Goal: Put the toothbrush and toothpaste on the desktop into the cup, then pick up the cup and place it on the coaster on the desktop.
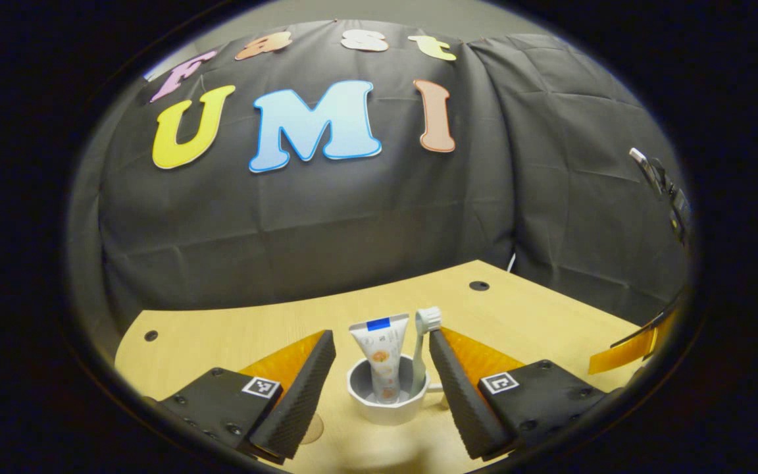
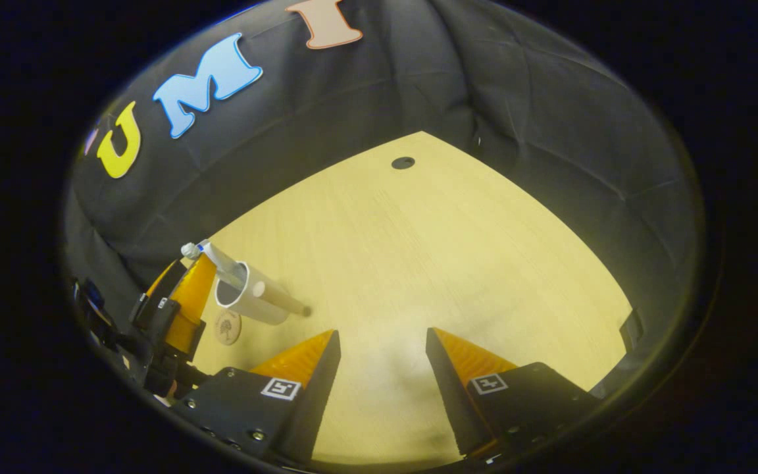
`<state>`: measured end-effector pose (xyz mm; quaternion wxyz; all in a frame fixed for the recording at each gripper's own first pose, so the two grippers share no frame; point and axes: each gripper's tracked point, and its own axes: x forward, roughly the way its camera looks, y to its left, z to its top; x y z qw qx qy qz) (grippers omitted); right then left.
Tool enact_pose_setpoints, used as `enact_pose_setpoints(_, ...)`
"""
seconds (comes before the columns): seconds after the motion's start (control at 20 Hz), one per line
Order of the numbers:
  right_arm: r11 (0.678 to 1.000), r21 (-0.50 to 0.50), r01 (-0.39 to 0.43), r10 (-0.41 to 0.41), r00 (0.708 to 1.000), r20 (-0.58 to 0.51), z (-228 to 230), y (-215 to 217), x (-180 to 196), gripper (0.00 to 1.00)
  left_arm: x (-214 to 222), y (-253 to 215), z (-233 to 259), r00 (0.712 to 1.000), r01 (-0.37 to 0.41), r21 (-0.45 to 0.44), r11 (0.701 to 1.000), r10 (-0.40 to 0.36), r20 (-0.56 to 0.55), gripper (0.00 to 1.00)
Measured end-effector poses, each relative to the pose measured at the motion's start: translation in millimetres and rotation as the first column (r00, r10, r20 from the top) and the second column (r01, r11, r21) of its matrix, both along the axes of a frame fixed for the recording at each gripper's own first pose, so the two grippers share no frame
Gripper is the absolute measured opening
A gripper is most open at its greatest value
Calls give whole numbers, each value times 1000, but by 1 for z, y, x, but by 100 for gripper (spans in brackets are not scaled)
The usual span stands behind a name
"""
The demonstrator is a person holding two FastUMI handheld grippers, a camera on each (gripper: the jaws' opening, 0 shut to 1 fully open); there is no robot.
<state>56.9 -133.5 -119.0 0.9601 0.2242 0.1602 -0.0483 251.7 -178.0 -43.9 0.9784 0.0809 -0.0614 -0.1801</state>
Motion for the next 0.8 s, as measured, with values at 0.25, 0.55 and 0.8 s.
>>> enact_pose_setpoints(0.25, 1000, 13, -1, 1, 1000, 0, -2, -2, 0, 78, -6, -1, -16, 1000, -2, 27, 1000, 2, -14, 95)
enact_pose_setpoints(0.55, 1000, -2, -19, 19, 1000, 8, -2, -3, -1, 78, -10, -7, -28, 999, 5, 40, 999, -3, -32, 95)
enact_pose_setpoints(0.8, 999, -23, -41, 42, 999, 15, 1, 1, 0, 78, -19, -9, -34, 1000, 2, 66, 998, 0, -32, 95)
